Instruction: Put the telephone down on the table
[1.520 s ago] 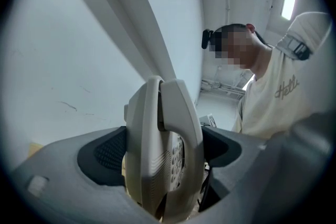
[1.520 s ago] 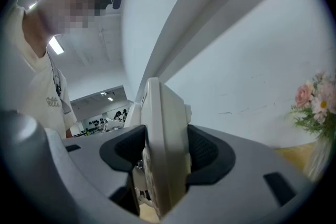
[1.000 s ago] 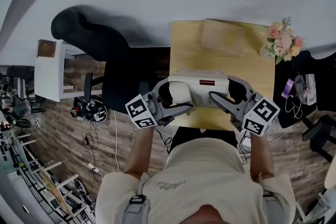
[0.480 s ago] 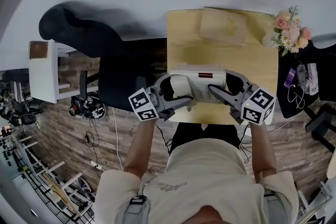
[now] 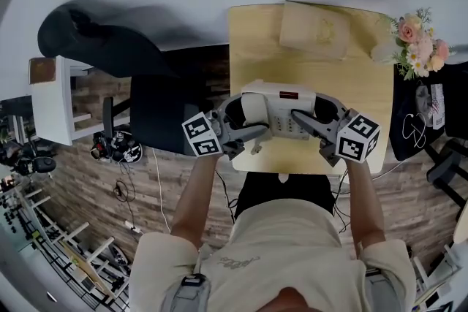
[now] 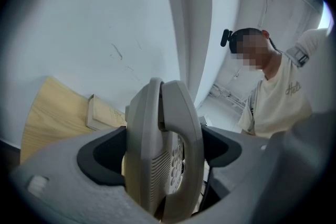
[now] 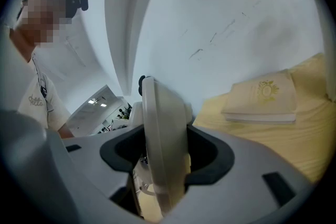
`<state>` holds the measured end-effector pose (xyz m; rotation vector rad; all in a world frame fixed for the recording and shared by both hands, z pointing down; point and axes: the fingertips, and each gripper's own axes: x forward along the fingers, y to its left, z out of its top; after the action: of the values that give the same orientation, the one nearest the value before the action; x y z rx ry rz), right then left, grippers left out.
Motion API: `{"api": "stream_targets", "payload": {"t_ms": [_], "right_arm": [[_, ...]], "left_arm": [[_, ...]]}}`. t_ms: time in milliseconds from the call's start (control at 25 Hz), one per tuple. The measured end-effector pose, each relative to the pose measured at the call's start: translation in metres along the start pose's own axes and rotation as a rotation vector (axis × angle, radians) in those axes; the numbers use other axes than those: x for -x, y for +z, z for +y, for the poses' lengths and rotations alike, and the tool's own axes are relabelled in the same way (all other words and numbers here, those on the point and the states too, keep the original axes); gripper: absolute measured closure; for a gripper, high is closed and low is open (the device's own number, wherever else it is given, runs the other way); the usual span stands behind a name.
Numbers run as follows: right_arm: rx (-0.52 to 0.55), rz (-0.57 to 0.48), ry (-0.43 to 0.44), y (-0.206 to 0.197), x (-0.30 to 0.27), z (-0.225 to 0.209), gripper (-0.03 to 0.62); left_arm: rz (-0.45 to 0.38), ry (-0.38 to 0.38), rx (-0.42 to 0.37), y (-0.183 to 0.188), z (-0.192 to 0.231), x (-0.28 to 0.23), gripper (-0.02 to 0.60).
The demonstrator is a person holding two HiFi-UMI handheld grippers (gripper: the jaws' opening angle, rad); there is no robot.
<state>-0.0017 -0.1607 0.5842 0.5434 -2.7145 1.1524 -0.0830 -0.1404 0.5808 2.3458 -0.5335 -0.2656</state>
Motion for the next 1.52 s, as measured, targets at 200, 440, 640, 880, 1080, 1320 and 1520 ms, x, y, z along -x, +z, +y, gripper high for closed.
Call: {"api": "stream_targets", "payload": {"t_ms": [200, 440, 640, 880, 1080, 1320, 1520], "right_arm": [[-0.021, 0.010, -0.016, -0.002, -0.009, -0.024, 0.356], [-0.076, 0.028, -0.026, -0.011, -0.019, -0.052, 0.356], [-0.106, 0.049, -0.030, -0.019, -0.026, -0.069, 0.356], [-0.142, 0.063, -0.046, -0.030, -0.035, -0.089, 0.355], [-0.186, 0.051, -0.054, -0.032, -0.039, -0.104, 0.355], [-0.217, 0.035, -0.069, -0.032, -0.043, -0.120, 0.355], [-0.261, 0.037, -0.075, -0.033, -0.047, -0.135, 0.355]], "left_arm": [[0.003, -0.006, 0.045, -0.007, 0.025, -0.007, 0.163], [0.042, 0.004, 0.092, -0.018, 0.054, -0.014, 0.163], [0.073, 0.008, 0.125, -0.030, 0.071, -0.018, 0.163], [0.097, 0.026, 0.171, -0.041, 0.091, -0.021, 0.163], [0.091, 0.044, 0.219, -0.043, 0.105, -0.025, 0.163], [0.105, 0.070, 0.275, -0.044, 0.119, -0.031, 0.164], [0.133, 0.083, 0.319, -0.046, 0.133, -0.037, 0.164]]}}
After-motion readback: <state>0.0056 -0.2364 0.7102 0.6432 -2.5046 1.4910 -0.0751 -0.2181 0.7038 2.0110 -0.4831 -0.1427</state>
